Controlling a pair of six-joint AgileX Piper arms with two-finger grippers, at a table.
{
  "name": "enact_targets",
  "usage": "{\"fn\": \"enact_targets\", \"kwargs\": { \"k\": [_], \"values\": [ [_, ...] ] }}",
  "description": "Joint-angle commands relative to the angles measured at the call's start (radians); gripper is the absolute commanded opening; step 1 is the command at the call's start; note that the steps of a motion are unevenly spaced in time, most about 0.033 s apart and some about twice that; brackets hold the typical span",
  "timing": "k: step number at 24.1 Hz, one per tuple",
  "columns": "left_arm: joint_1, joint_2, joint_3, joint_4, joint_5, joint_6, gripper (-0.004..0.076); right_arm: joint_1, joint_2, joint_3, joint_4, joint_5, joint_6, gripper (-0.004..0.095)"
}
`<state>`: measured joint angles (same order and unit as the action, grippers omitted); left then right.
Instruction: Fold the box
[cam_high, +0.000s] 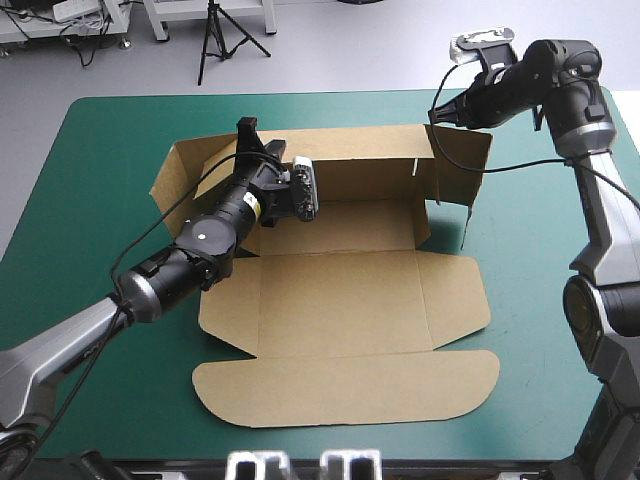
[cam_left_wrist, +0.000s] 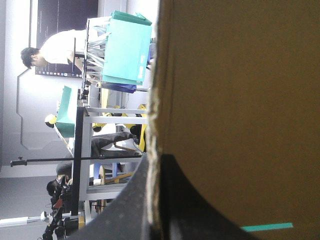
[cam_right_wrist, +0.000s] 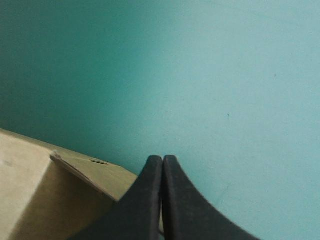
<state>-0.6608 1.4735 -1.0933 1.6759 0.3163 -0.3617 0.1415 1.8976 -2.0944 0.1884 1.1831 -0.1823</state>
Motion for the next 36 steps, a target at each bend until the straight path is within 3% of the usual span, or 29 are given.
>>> {"fn": "enact_targets", "kwargs": {
  "k": [1,6,10,15,18,29,31,33,36],
  "values": [
    [-0.004,-0.021,-0.033,0.044,0.027,-0.036,-0.0009,-0.05,-0.047,0.001,0.099,-0.07,-0.032,-0.0019],
    [-0.004,-0.019,-0.033,0.044,0.031,-0.043,-0.0009,-0.132,-0.038,0.059,0.172,-0.101,-0.059,-0.0019],
    [-0.004,-0.018,-0.033,0.044,0.02,-0.048,-0.0009,-0.141,-0.024,0.108,0.161,-0.131,-0.077,-0.0019],
    [-0.004,-0.018,-0.033,0.044,0.026,-0.051,-0.0009,-0.139,0.021,0.108,0.272,-0.056,-0.115,-0.0019],
    [-0.004,-0.017,-0.033,0.053,0.024,-0.051,-0.0009,-0.139,0.012,0.11,0.342,0.066,-0.169,-0.0019],
    [-0.004,-0.015,-0.033,0.076,0.02,-0.051,-0.0009,-0.139,-0.125,0.367,0.465,0.066,-0.279,-0.0018],
    [-0.004,-0.015,-0.033,0.076,0.02,-0.051,-0.0009,-0.129,-0.149,0.428,0.5,0.034,-0.331,-0.0015],
    [-0.004,-0.013,-0.033,0.078,0.018,-0.051,-0.0009,-0.089,-0.222,0.541,0.503,-0.147,-0.421,-0.0015],
    [-0.004,-0.006,-0.033,0.092,0.04,-0.049,-0.0009,-0.057,-0.289,0.656,0.514,-0.32,-0.503,-0.0015]
  ]
}}
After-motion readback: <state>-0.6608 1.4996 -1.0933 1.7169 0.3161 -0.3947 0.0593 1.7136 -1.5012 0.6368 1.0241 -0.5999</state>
